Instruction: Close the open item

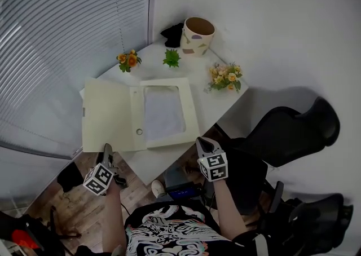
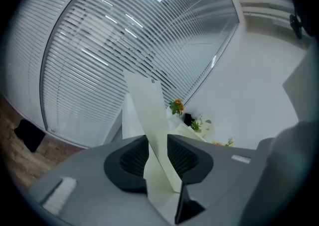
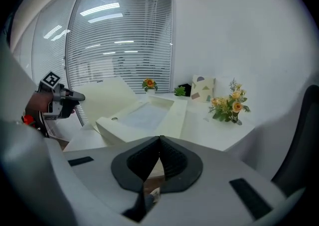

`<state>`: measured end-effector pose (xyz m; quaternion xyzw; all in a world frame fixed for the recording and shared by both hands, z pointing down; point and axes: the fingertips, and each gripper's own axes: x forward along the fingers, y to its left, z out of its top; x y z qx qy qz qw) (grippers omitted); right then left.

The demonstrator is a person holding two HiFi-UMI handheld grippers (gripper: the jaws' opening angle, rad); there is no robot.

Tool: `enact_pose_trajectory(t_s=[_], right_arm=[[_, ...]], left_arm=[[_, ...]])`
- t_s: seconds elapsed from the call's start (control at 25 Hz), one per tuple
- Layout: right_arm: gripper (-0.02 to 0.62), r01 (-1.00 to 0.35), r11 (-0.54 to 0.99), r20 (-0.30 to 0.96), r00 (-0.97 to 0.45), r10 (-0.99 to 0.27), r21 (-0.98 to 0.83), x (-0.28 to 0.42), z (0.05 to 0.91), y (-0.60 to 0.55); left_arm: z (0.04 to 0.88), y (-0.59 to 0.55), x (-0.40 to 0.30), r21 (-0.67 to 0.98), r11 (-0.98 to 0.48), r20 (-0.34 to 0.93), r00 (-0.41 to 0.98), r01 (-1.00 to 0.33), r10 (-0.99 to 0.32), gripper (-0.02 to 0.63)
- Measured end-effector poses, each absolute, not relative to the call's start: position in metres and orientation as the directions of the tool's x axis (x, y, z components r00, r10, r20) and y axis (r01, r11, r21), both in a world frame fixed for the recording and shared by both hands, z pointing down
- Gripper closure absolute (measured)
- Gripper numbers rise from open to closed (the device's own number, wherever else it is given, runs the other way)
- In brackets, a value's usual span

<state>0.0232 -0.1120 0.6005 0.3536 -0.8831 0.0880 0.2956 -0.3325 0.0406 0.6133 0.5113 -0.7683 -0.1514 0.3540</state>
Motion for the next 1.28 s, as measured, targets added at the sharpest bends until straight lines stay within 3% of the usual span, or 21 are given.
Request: enact_pose_trajectory(t_s=[0.24, 0.88, 1.28], right_arm=[[0.592, -0.666, 0.744, 0.603, -0.571, -0.557, 0.056, 0.021, 0.615, -0.118], [0.592, -0.667, 0.745, 0.587, -0.591, -0.553, 0.030, 0.021, 0.629, -0.123], [0.592, -0.668, 0.744, 0.582, -0.604, -0.544, 0.001, 0.020, 0.631, -0.123]], left_arm=[[0.612, 0.037, -0.338, 0.571, 0.468, 0.404, -0.265, -0.674, -0.876, 0.567], [0.609, 0.039, -0.339, 0.576, 0.473, 0.385, -0.289, -0.666, -0.876, 0.578], [0.575, 0.025, -0.322, 0.592, 0.324, 0.245, -0.218, -0.738, -0.945, 0.604]])
